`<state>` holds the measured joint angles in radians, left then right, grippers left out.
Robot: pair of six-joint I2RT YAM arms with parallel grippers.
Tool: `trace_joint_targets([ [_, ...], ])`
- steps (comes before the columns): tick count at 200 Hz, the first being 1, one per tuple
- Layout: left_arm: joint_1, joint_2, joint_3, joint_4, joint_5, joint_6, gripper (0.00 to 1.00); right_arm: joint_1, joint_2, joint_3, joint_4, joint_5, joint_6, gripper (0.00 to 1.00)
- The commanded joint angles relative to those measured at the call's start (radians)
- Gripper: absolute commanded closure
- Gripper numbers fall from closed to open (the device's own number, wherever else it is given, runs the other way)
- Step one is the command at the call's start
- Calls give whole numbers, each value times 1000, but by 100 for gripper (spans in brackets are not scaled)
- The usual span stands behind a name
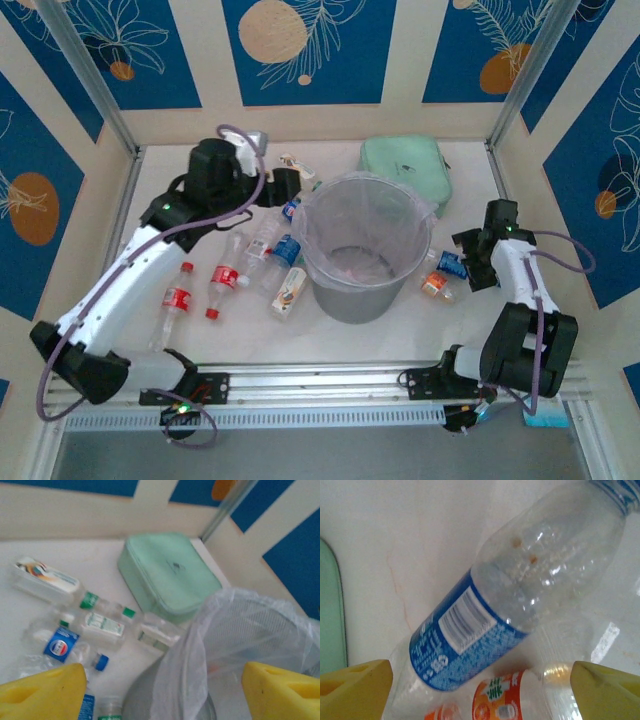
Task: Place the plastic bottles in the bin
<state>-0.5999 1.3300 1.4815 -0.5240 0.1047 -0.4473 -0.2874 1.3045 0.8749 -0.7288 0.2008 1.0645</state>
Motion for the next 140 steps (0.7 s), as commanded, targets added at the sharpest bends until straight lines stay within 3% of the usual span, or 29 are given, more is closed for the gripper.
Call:
trace_joint_targets([
  [1, -53, 38, 75, -72, 19, 13, 21, -11, 47, 9, 41, -29, -8, 8],
  [77, -150, 126, 89, -119, -2, -12, 23, -7, 264, 53, 91, -14, 27, 13],
  [140, -150, 120, 62, -164, -17, -10, 26, -9, 226, 87, 42, 16, 20, 33],
])
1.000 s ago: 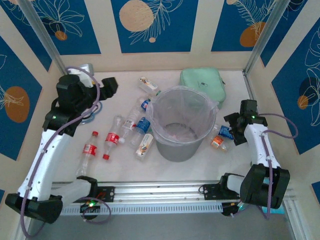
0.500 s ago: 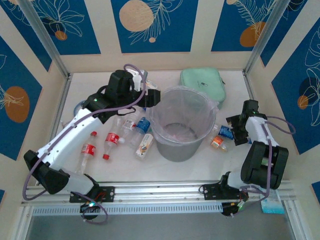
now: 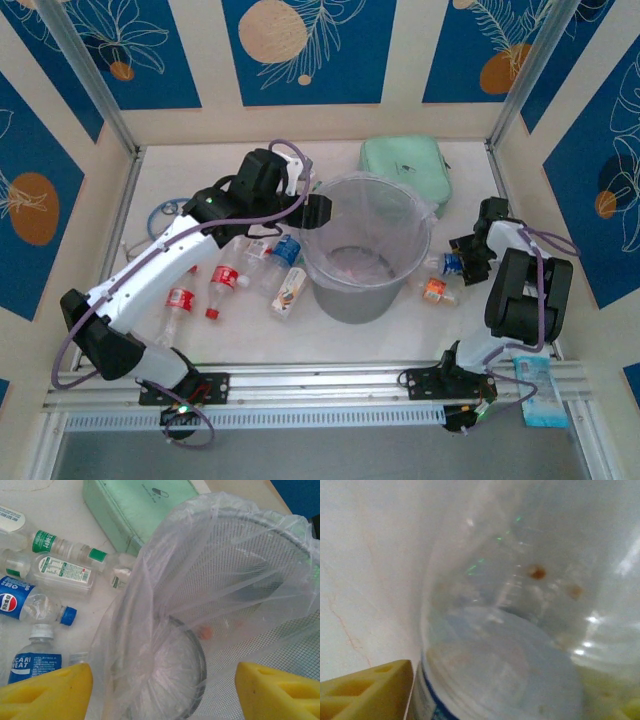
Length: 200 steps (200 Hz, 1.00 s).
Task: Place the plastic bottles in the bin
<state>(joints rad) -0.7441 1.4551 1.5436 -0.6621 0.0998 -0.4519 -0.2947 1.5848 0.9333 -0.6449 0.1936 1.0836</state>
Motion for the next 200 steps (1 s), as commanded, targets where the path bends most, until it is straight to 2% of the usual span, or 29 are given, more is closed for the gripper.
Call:
trace_joint_targets([
  [1, -6, -6, 0, -27, -12, -5, 26, -2, -57, 30, -44, 25, 1, 33],
  [20, -6, -3, -13, -17, -12, -5, 26, -7, -101, 49, -68, 50, -25, 39],
  [39, -6, 3, -14, -17, -8, -2, 26, -16, -163, 75, -87, 79, -61, 50],
  [66, -2, 1, -32, 3, 6, -11, 26, -27, -246, 136, -136, 111, -108, 57],
  [93, 5, -9, -69, 46, 36, -38, 26, -27, -343, 251, -194, 161, -234, 60],
  [104, 6, -10, -80, 57, 47, -44, 27, -26, -386, 306, -198, 166, -298, 66],
  [125, 7, -7, -91, 69, 60, -45, 29, -21, -459, 410, -186, 126, -388, 79],
  [143, 8, -9, -105, 83, 66, -48, 30, -3, -494, 496, -169, 17, -439, 89],
  [158, 8, -12, -116, 94, 65, -54, 30, 49, -495, 567, -163, -97, -476, 95],
  [170, 8, -13, -122, 96, 62, -54, 30, 130, -473, 633, -180, -148, -512, 99],
  [200, 9, -28, -143, 107, 42, -61, 31, 464, -360, 821, -318, -59, -654, 100],
])
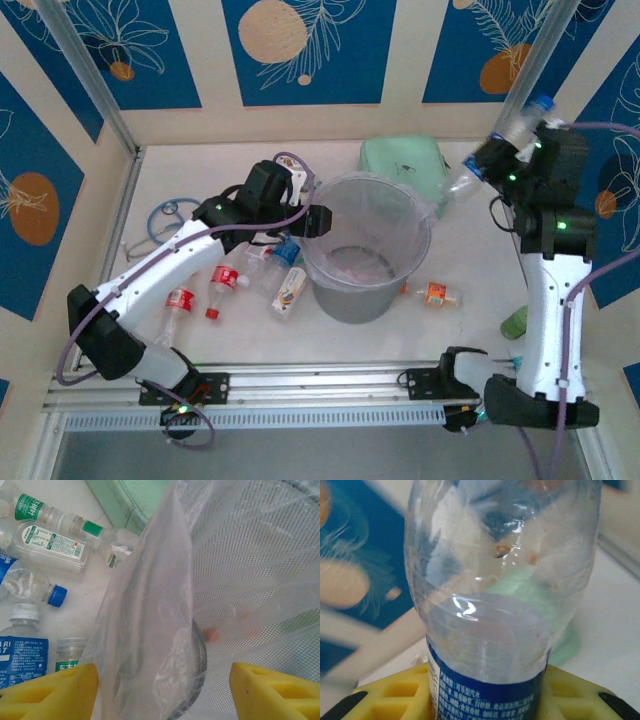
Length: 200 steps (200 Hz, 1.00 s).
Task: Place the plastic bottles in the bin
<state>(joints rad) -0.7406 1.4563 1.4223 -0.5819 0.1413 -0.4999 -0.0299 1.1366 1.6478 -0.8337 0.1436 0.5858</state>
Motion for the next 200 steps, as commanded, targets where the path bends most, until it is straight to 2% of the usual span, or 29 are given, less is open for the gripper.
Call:
trace_joint_targets([
  [1, 6, -30, -21, 27, -1, -13, 31, 212, 92, 111, -135, -6, -160, 100],
  [19, 6, -40, -35, 33, -20, -20, 32, 366, 163, 197, -230, 30, -198, 100],
  [42, 6, -56, -45, 16, -109, -30, 33, 527, 258, 279, -373, 87, -220, 100],
  [87, 6, -67, -56, 37, -138, -33, 34, 705, 402, 321, -580, 141, -277, 100],
  [109, 6, -71, -66, 47, -152, -43, 35, 732, 423, 267, -612, 123, -275, 100],
  [150, 8, -74, -74, 54, -176, -48, 35, 729, 406, 78, -533, 70, -277, 100],
  [200, 8, -70, -87, 68, -169, -56, 35, 700, 396, -154, -334, 37, -265, 99],
])
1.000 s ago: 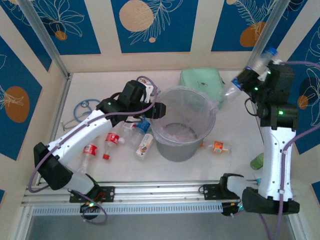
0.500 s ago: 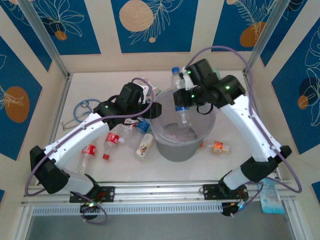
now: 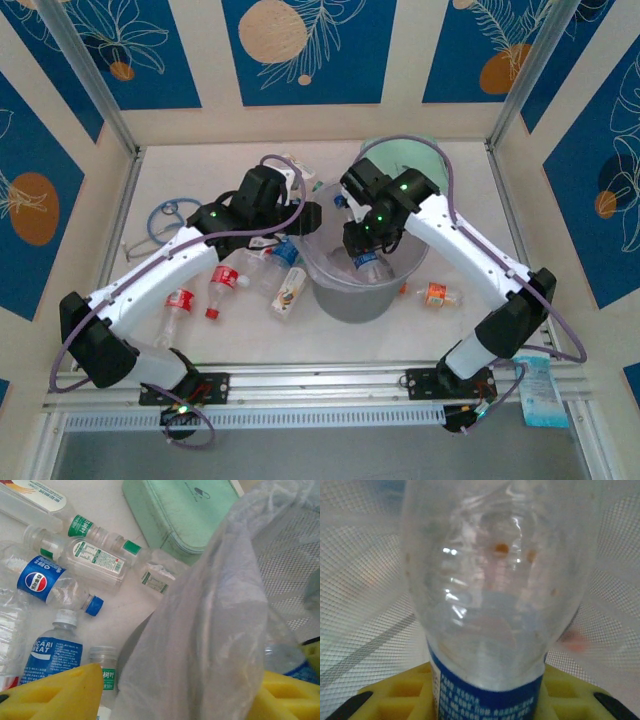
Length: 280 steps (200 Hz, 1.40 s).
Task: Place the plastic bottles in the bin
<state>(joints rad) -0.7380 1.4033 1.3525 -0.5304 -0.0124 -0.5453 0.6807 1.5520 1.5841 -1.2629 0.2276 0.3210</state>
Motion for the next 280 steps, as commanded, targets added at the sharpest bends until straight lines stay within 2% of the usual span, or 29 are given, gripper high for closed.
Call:
trace_joint_targets([
  [1, 5, -18, -18, 17, -15, -11, 35, -12, -19, -95, 100, -47, 0, 99],
  [14, 5, -17, -22, 21, -17, -14, 35, -13, -24, -148, 155, -50, 2, 93],
  [28, 6, -16, -28, 28, -18, -17, 35, -19, -32, -211, 223, -59, 8, 81],
  [45, 6, -12, -32, 36, -15, -23, 35, -27, -39, -270, 280, -78, 24, 54],
  [54, 6, -10, -33, 39, -13, -26, 35, -30, -41, -291, 295, -80, 31, 44],
  [74, 6, -9, -35, 45, -6, -29, 35, -32, -50, -293, 284, -76, 29, 35],
  [122, 18, -12, -11, 40, -2, -4, 34, -32, -97, -174, 166, -60, 0, 26],
  [158, 54, -24, 43, -9, -4, 46, 29, -32, -135, -52, 65, -58, -33, 24],
  [202, 123, -79, 139, -178, -106, 184, 15, -20, -163, 107, -35, -132, -91, 21],
  [217, 173, -112, 145, -251, -129, 208, 13, -2, -147, 207, -93, -144, -91, 19],
  [242, 310, -167, 100, -406, -157, 214, 13, 29, -132, 327, -114, -81, -109, 19],
  [280, 506, -235, -103, -534, -216, 196, 13, -7, -170, 337, 65, -64, -128, 20],
])
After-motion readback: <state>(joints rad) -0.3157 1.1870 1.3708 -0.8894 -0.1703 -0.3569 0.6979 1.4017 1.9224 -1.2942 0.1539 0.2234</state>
